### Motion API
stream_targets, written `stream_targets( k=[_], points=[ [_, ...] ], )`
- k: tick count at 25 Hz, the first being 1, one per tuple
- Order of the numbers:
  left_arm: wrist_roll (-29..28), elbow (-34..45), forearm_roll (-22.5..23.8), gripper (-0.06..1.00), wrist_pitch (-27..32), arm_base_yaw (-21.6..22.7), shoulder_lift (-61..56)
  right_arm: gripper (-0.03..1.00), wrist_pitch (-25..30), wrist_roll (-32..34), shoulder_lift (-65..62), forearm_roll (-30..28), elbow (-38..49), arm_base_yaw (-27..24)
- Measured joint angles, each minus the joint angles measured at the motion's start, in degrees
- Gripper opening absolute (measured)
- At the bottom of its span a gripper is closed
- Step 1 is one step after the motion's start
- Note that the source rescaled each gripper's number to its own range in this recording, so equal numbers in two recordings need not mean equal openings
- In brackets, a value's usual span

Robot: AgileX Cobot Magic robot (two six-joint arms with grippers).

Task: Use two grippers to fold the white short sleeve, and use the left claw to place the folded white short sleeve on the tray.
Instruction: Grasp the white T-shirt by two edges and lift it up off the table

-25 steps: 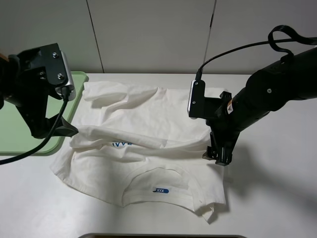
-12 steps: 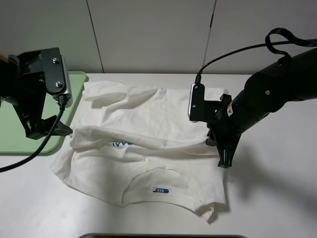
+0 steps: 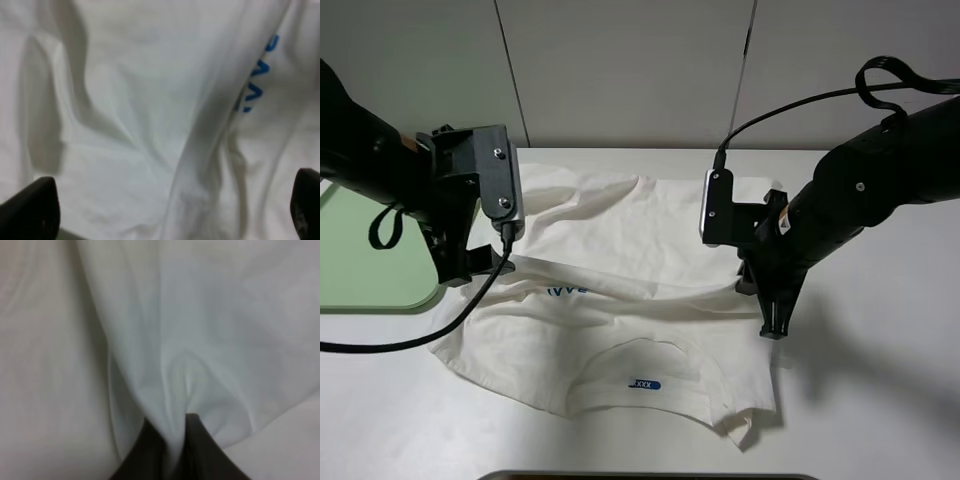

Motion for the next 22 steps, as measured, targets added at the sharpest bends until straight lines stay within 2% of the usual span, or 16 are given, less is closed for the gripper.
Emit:
stream_targets(
  k=[3,12,16,19,22],
  points=[
    [0.66,-0.04,0.0,0.91,-1.93,-0.5,2.61,0.0,0.89,0.0,0.0,0.0,0.0,0.0],
    [0.66,-0.04,-0.13,0.86,-2.73,-0.5,11.03,0.0,1.0,0.0,0.0,-0.43,0.0,0.0],
    [0.59,-0.04,-0.18,0.85,-4.08,-0.5,13.81,0.0,2.97,0.0,0.0,-0.44,0.0,0.0],
    [-2.46,-0.04,-0.18,0.85,-7.87,-0.5,15.28,0.0,3.91,0.0,0.0,-0.44,0.0,0.0],
    [-3.38,-0.04,0.25,0.85,-8.99,-0.5,15.43,0.0,4.49,0.0,0.0,-0.44,-0.02,0.0]
  ],
)
